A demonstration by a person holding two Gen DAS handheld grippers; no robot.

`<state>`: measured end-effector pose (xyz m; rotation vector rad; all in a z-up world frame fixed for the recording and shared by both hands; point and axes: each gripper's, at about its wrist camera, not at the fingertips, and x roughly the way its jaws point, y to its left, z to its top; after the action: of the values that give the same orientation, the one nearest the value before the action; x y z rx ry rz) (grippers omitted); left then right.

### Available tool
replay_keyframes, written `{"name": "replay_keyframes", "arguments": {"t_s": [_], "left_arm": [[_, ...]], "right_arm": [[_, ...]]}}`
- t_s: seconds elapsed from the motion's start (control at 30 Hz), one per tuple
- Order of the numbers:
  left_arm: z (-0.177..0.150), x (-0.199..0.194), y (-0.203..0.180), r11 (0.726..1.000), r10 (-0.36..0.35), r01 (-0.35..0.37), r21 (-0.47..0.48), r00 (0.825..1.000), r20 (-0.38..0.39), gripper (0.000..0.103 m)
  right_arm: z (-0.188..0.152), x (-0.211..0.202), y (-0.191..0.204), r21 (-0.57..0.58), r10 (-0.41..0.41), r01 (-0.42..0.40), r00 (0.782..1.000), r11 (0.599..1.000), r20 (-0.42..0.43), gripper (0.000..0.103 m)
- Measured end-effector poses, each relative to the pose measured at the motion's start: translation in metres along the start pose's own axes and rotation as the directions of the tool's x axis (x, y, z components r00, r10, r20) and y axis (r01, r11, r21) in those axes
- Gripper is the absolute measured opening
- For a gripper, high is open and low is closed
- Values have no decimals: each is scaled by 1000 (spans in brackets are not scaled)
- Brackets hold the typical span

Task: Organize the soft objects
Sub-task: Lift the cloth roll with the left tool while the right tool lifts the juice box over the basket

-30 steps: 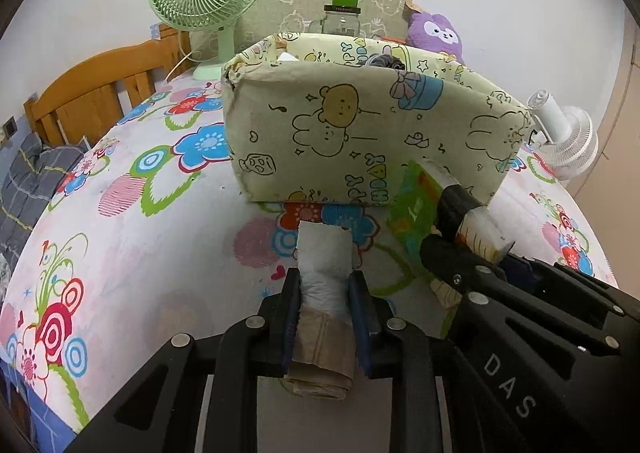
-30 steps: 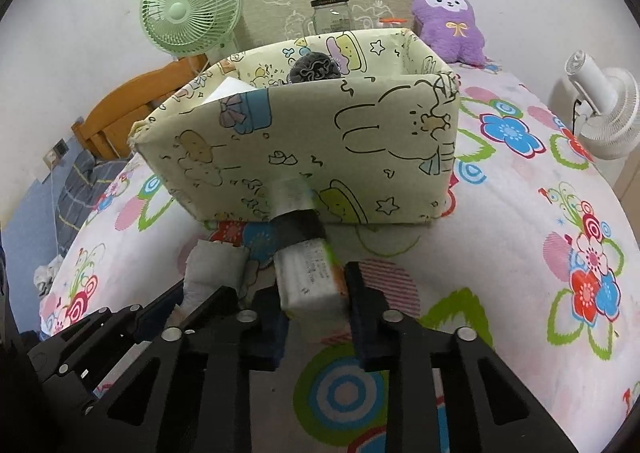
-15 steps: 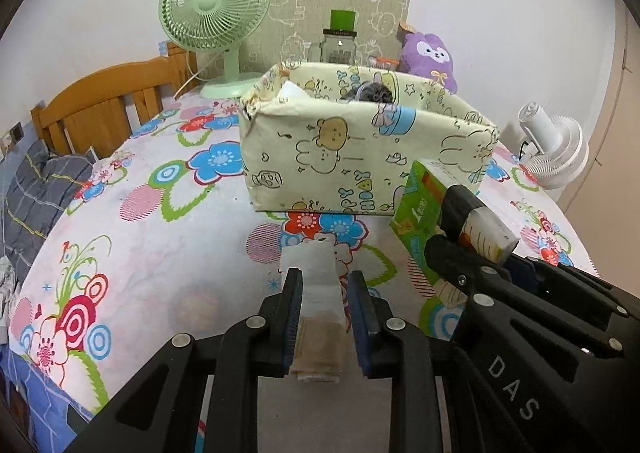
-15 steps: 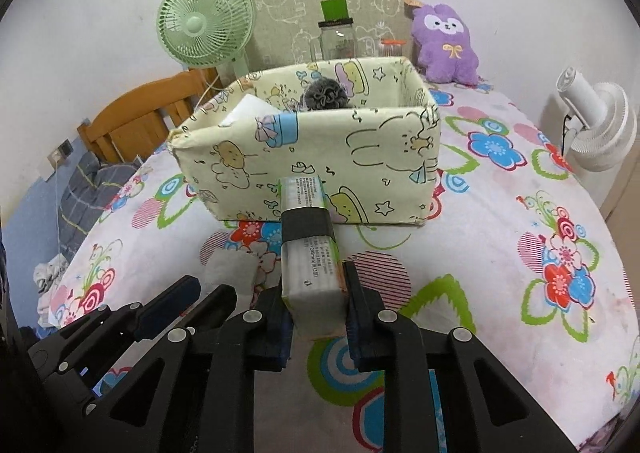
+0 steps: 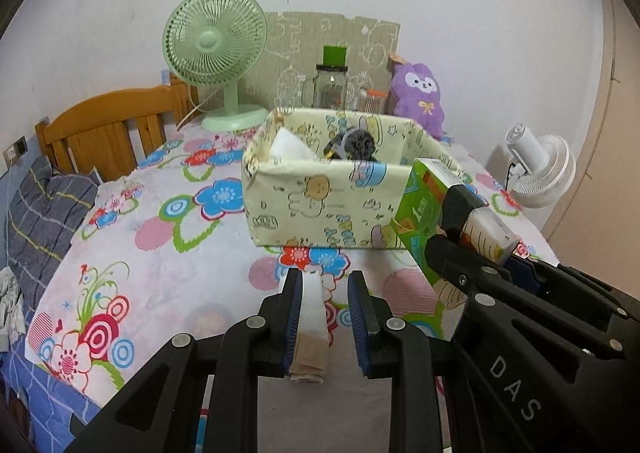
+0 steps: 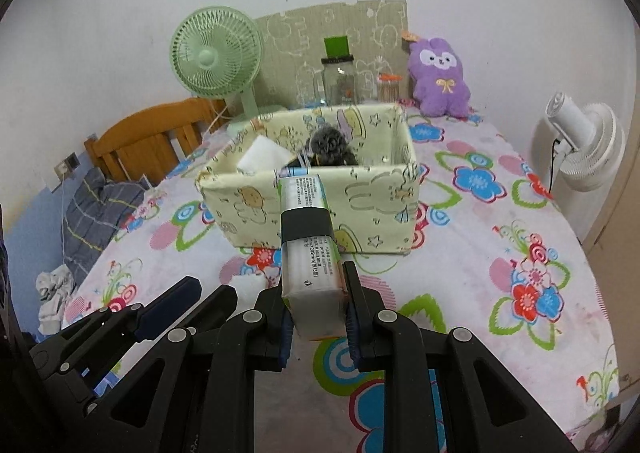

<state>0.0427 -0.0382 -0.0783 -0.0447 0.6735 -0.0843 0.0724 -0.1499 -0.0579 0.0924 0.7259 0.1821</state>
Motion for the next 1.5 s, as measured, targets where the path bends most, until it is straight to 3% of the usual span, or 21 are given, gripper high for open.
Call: {"name": "replay_keyframes", "arguments": {"t_s": [0.5,1.13,1.5], "left_arm": [[13,-17,1,1000,7,-7,-4,999,33,23],[-7,26,14,999,33,-35,-29,997,-70,63],[-16,47,14,998,53,-55,-18,992,-114,64]], "right_arm": [[16,-20,7,-6,6,-5,999,1000,38,25],[-3,24,8,-10,-1,1,999,1000,-38,25],[-13,45,2,0,-37,37,996,999,-77,25]]}}
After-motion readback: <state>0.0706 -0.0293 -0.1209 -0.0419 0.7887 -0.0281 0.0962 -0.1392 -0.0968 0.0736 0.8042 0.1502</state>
